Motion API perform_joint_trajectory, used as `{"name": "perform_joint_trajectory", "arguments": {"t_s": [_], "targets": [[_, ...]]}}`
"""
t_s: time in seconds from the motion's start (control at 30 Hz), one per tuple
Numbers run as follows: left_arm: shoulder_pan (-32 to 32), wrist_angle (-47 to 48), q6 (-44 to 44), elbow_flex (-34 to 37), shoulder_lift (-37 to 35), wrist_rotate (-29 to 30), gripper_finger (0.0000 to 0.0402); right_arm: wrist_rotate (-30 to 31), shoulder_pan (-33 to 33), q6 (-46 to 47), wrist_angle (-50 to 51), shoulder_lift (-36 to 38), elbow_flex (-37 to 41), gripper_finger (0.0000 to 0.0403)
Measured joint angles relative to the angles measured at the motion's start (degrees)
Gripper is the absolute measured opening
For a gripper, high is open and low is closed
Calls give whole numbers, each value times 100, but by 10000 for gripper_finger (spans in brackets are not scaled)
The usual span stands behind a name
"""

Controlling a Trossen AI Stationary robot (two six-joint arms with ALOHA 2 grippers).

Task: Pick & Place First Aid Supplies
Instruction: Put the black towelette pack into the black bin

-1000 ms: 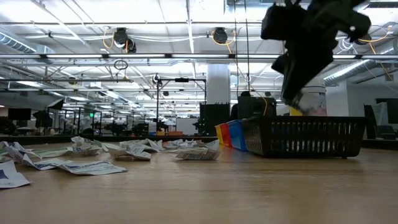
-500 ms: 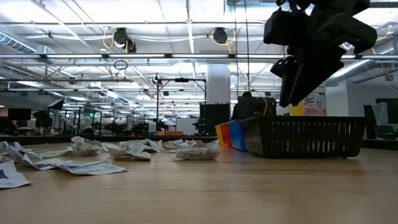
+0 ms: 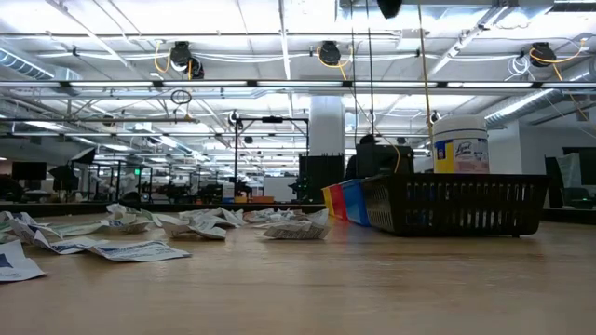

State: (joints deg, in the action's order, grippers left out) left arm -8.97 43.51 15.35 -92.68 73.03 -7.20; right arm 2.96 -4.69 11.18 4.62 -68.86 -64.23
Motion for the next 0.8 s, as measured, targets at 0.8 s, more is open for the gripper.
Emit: {"name": "perform_joint_trajectory", "arguments": {"t_s": [0.8], "targets": [[-1970,3637,3784,4,799,235,255,-20,278,-782,-13,-17,-793,217]]}}
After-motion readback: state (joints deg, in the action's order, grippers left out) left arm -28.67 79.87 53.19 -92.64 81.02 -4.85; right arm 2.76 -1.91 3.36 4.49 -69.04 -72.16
